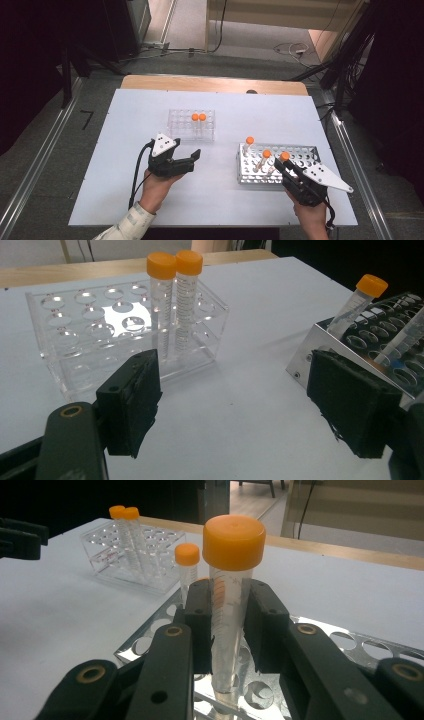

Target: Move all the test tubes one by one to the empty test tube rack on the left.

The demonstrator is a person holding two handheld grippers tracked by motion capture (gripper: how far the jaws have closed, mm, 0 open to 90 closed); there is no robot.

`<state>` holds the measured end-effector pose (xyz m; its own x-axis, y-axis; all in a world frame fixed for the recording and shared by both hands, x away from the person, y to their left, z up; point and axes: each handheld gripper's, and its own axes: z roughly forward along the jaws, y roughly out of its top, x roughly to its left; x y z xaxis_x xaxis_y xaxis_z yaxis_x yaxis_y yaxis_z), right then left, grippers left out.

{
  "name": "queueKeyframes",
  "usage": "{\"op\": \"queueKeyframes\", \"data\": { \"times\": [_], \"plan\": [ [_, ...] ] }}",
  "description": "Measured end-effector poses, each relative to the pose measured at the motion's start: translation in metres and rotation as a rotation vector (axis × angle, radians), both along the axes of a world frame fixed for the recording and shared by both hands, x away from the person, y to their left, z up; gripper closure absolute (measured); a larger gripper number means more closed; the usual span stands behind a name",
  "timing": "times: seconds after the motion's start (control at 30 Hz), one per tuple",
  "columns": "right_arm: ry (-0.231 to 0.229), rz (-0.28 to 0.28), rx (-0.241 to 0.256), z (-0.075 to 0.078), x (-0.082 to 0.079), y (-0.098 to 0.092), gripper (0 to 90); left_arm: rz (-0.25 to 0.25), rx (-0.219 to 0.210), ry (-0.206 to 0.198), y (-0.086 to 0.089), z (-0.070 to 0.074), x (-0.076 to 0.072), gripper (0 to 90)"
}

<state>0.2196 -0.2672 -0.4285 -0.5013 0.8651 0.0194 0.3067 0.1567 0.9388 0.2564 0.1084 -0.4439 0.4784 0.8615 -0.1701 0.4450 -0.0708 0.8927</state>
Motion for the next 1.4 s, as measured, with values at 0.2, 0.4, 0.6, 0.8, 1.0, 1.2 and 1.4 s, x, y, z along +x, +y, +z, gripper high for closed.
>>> {"op": "queueKeyframes", "data": {
  "times": [0.2, 0.4, 0.6, 0.8, 1.0, 1.2, 1.4],
  "plan": [
    [-0.013, 0.014, 0.023, 0.01, -0.005, -0.001, 71.6, 0.0, 0.0, 0.003, 0.0, 0.0, 0.0, 21.7],
    [-0.006, 0.054, 0.036, 0.015, -0.012, 0.003, 71.6, 0.0, 0.0, 0.0, 0.0, 0.0, -0.001, 21.7],
    [0.001, 0.095, 0.047, 0.015, -0.015, 0.012, 71.6, 0.0, -0.002, 0.0, 0.001, 0.001, -0.001, 21.7],
    [0.012, 0.137, 0.044, 0.013, -0.017, 0.022, 71.6, -0.003, -0.001, -0.001, 0.0, 0.001, -0.001, 21.7],
    [0.017, 0.184, 0.035, 0.011, -0.02, 0.035, 71.6, -0.006, -0.004, 0.0, -0.001, 0.0, -0.001, 21.7],
    [0.021, 0.22, 0.031, 0.01, -0.022, 0.047, 71.6, -0.005, -0.004, -0.003, 0.0, 0.001, -0.001, 21.7],
    [0.035, 0.247, 0.019, 0.006, -0.019, 0.057, 71.6, -0.008, -0.003, -0.001, -0.001, 0.001, -0.002, 21.7]
  ]
}}
